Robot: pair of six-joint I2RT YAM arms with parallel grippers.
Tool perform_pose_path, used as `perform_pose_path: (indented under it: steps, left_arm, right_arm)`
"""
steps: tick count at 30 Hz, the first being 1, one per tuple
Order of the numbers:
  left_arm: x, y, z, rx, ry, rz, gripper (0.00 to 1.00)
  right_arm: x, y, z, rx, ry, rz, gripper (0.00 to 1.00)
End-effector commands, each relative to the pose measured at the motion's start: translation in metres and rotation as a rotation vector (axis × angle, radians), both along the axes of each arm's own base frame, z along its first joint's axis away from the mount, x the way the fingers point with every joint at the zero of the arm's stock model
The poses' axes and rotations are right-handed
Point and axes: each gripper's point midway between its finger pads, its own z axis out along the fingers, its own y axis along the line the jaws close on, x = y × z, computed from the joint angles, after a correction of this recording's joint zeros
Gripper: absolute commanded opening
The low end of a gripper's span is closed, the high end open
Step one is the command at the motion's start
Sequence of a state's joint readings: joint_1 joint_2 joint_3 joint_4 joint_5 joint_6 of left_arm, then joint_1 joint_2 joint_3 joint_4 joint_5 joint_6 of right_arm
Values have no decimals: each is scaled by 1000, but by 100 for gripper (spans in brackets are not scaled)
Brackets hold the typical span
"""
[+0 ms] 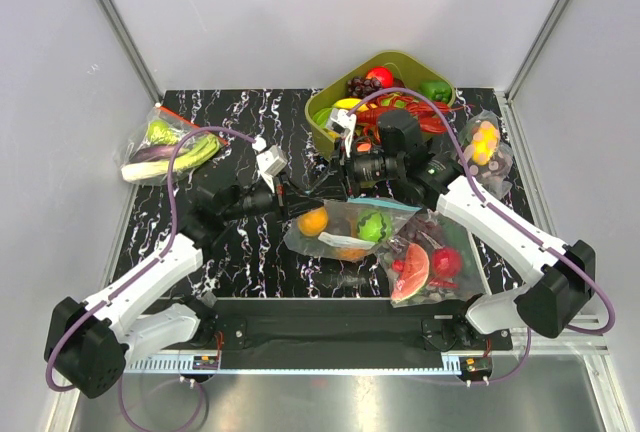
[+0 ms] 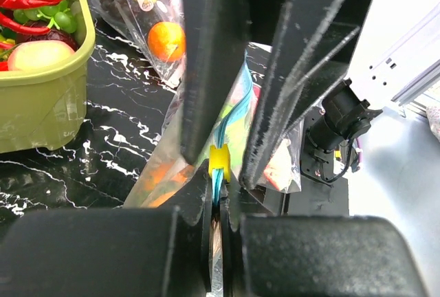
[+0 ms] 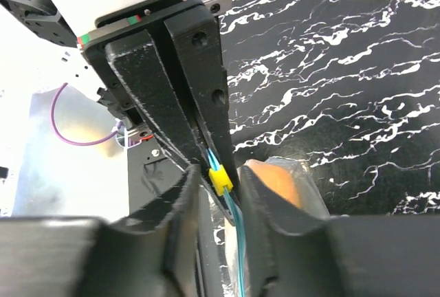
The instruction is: Open the zip-top bag and remove the fake food
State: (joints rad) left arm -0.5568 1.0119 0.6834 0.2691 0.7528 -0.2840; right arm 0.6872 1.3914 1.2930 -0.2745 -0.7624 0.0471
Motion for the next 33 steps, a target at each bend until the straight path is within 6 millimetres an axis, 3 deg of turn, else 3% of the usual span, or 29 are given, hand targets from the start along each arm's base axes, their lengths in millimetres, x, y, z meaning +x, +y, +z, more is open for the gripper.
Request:
perform_pose_path:
  steps: [1,5,7,24,33]
  left_arm:
    - [-1,-1,23,-27,-75,-15,0]
    - [0,1,23,-27,-81,1,0]
    - [1,1,23,-22,-83,13,0]
    - [21,20,28,9,-113,197,0]
    - [44,37,21,58,-98,362,0]
  right_arm:
    - [0,3,14,31,-46,26,31]
    - [-1,1,11,23,-44,24,15]
    - [-2,0,11,20,-50,22,1]
    - [-2,-16,2,-39,-89,-39,0]
    - [-3,-27,-5,-73,-92,-83,0]
